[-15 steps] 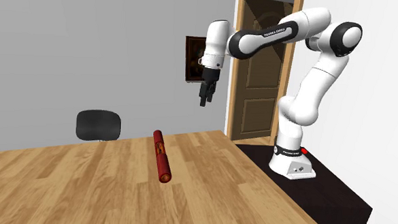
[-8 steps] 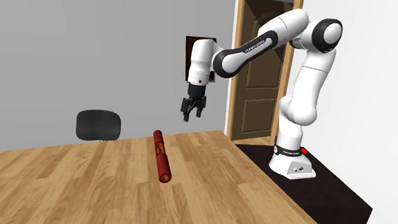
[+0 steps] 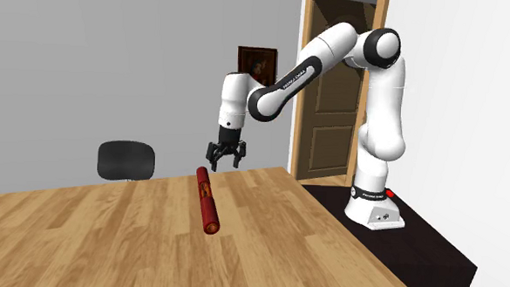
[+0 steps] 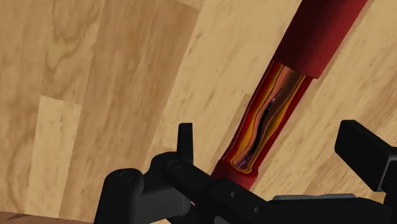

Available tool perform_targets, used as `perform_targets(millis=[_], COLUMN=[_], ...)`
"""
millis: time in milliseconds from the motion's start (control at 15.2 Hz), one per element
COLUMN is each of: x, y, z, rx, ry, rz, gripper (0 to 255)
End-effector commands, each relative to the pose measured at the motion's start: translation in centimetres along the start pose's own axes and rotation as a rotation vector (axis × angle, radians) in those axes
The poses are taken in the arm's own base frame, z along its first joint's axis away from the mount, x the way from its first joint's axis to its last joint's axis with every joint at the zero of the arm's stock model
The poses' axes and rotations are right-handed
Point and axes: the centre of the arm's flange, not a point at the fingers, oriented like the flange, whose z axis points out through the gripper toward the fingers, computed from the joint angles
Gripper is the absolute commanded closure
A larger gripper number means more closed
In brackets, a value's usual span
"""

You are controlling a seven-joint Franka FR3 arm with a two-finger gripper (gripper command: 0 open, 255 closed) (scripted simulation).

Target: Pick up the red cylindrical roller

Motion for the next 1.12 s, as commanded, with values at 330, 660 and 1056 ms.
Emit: perform_targets(millis=[330, 660, 1056], x=[4.4, 5.1, 4.9], y=[-3.5, -3.8, -3.5], z=[7.2, 9.9, 12.3], rx=[0.019, 0.022, 0.022], ry=[-0.005, -0.006, -0.006], rz=[0.252, 0.291, 0.291], gripper=[0, 0, 0])
